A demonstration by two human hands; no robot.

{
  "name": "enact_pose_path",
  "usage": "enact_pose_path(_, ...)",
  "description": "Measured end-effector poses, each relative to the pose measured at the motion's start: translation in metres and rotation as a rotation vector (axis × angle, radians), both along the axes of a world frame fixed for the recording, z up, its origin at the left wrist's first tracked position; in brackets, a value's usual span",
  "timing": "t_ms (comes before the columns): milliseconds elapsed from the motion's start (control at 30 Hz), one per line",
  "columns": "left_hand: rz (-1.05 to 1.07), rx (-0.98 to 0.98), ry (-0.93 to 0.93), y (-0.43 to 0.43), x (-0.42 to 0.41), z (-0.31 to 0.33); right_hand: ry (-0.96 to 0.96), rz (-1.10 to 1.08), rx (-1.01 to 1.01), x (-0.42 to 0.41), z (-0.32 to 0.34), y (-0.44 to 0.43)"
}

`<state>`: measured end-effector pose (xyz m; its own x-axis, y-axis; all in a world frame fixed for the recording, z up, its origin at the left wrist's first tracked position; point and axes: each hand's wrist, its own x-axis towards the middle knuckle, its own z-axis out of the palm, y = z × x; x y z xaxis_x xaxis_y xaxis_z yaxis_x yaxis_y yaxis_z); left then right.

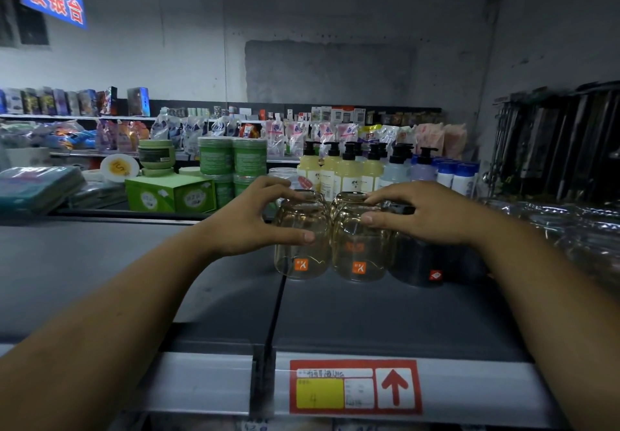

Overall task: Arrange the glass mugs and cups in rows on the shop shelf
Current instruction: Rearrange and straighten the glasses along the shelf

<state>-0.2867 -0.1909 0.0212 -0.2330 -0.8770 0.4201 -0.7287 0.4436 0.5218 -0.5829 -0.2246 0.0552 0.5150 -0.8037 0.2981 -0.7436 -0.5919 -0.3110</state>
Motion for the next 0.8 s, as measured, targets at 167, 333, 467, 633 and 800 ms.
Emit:
enact_pose_path(167, -0.002, -0.005, -0.010, -0.003, 0.000, -0.001, 0.010, -0.005, -0.026, 0.002, 0.001, 0.000)
enact_pose_path(333, -0.046, -0.092, 0.025, 0.001, -0.006, 0.000, -0.018, 0.001, -0.051, 0.004, -0.001, -0.001)
enact_pose_path(467, -0.001, -0.411, 0.041, 0.007, -0.024, 0.009, -0.082, -0.045, -0.160, -0.004, 0.015, 0.000)
enact_pose_path(633, -0.048, -0.399, -0.101, 0.012, -0.075, 0.034, 0.060, -0.136, -0.154, -0.055, 0.041, 0.005)
enact_pose_path(800, -0.057, -0.161, -0.262, -0.011, -0.141, 0.046, 0.234, -0.221, -0.103, -0.092, 0.042, -0.007)
